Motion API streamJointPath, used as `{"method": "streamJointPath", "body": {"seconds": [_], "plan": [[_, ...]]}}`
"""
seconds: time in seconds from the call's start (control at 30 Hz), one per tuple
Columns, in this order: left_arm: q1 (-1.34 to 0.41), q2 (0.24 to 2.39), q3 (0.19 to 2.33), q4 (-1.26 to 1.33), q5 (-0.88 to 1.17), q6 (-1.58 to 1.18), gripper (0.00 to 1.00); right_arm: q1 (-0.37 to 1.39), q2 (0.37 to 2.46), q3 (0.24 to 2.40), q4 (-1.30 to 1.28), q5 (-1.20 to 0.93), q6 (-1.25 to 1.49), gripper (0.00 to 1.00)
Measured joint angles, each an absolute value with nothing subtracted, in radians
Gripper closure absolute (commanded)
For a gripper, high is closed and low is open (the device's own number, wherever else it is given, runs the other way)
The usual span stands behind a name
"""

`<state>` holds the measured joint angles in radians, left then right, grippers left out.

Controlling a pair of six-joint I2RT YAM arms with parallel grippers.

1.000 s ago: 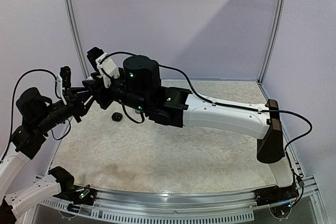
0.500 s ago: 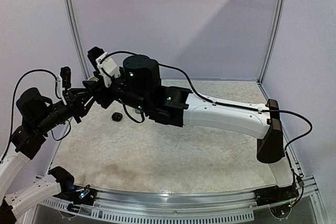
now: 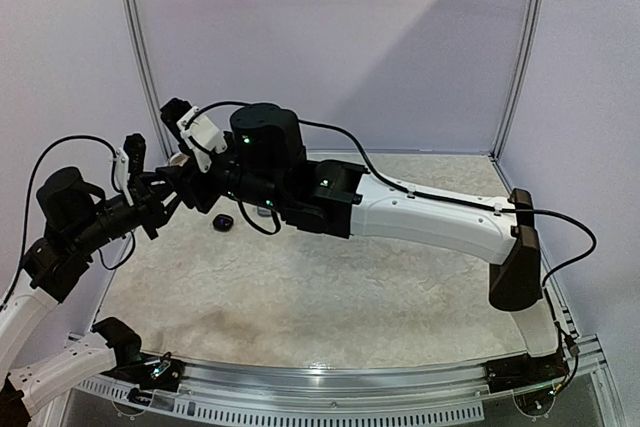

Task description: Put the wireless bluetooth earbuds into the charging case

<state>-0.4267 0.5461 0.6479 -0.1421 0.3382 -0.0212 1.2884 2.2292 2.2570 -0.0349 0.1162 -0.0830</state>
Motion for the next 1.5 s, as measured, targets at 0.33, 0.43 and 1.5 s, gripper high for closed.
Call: {"method": "streamJointPath", "body": {"seconds": [0.33, 0.43, 1.5], "plan": [[-0.424, 0.543, 0.641, -0.208, 0.366, 0.291, 1.00, 1.282, 2.117, 2.236, -0.123, 0.027, -0.087, 0.40], [-0.424, 0.543, 0.638, -0.243, 0.432, 0.358, 1.00, 1.272, 2.091, 2.238, -0.121, 0.055, -0.065, 0.40], [-0.424, 0.593, 0.638, -0.351, 0.469, 0.395, 1.00, 1.250, 2.041, 2.064, -0.467, 0.348, 0.166, 0.34]]}}
